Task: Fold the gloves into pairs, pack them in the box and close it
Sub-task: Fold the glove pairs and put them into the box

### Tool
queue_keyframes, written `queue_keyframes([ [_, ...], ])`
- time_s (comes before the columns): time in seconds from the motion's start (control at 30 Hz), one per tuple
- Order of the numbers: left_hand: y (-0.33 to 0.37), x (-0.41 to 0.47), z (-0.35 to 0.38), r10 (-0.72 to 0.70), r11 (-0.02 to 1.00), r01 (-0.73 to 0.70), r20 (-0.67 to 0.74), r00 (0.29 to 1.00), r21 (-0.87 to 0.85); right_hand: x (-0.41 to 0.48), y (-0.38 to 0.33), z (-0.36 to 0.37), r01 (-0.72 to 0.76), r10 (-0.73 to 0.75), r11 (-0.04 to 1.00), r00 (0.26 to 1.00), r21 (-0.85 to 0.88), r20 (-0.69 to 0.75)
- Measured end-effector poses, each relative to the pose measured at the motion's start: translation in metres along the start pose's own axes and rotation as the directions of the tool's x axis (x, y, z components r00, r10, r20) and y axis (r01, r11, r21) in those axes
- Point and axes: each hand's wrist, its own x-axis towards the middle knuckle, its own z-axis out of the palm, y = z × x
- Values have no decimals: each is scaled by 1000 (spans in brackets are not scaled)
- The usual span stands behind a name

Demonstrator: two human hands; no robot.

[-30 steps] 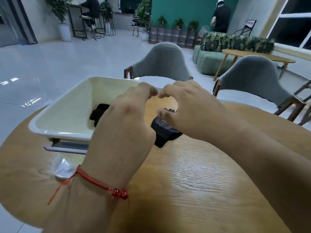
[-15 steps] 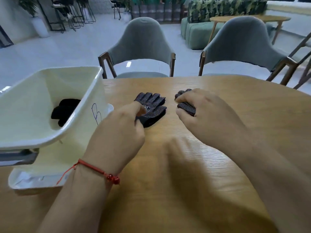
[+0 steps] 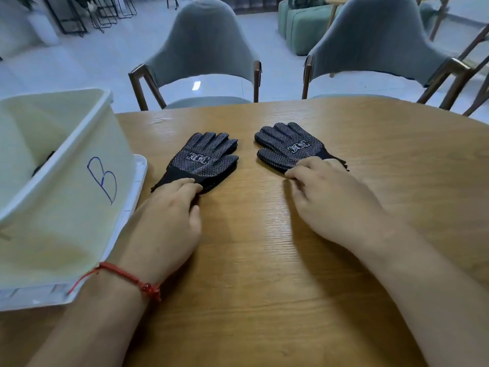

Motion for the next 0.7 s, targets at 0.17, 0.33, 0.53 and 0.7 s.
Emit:
queue_keyframes([
  [0.17, -3, -3, 3, 21, 999, -22, -35, 999, -50, 2, 1, 0, -33, 33, 999, 999, -21, -15],
  [0.33, -9, -6, 3, 36, 997, -40, -66, 997, -58, 2, 0, 1, -40, 40, 999, 999, -19, -24],
  [0.53, 12, -15, -7, 134, 971, -165, -180, 975, -170, 1, -4, 3, -33, 33, 998, 999, -56, -10],
  [0.7, 30, -34, -10, 385, 871, -352, 30, 923, -344, 2, -7, 1, -21, 19, 999, 998, -28, -68],
])
